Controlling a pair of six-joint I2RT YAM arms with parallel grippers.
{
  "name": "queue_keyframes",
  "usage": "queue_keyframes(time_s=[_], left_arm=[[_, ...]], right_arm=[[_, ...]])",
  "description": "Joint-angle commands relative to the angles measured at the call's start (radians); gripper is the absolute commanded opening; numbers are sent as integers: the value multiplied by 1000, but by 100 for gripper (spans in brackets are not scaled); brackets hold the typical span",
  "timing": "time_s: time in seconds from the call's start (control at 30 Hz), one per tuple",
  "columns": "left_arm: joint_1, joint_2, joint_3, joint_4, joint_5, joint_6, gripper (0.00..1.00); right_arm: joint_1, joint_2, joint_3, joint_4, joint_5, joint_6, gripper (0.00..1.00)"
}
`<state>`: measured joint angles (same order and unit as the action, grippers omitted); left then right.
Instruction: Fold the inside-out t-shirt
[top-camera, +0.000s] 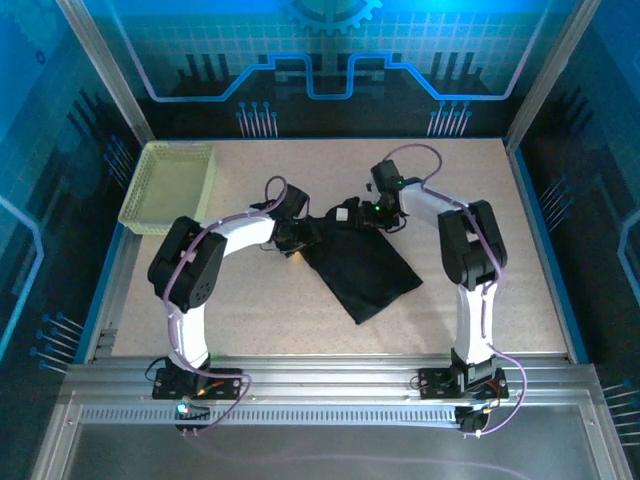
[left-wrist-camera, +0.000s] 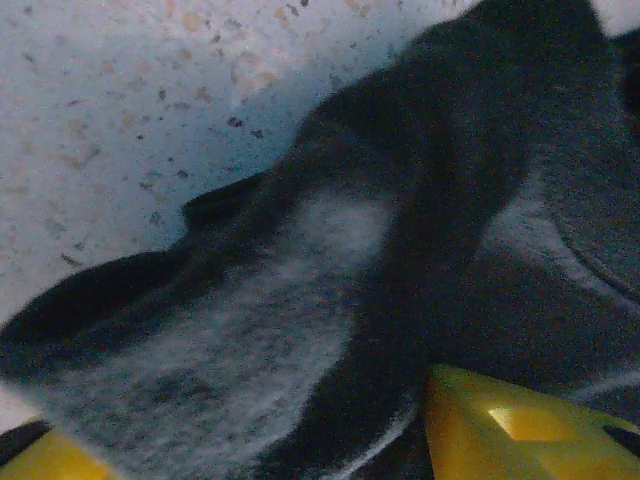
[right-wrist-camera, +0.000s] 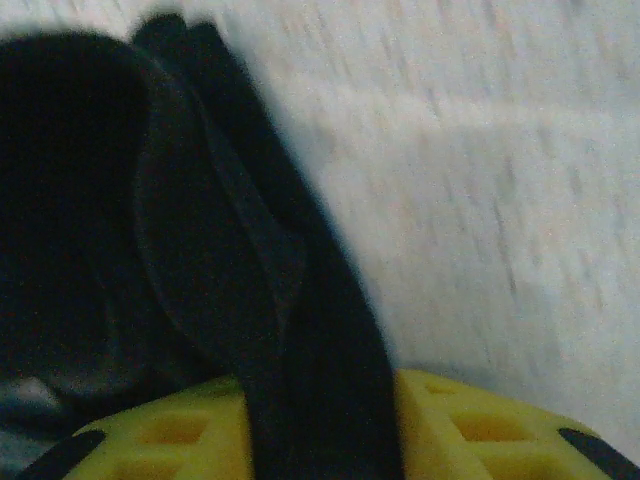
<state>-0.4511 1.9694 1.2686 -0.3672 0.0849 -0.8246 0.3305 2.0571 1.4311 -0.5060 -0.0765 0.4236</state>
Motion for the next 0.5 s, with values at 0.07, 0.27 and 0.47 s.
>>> queue_keyframes(time_s=[0.07,0.27,0.47], left_arm=[[-8,172,197,162,137,185,50],[-12,187,298,60,181,286,50],[-8,81,171,100,139,267,59]], right_arm=[[13,-212,-283,6,7,177,35],[64,-405,-428,6,37,237,40],[-58,-429,-366,-28,76,176,42]])
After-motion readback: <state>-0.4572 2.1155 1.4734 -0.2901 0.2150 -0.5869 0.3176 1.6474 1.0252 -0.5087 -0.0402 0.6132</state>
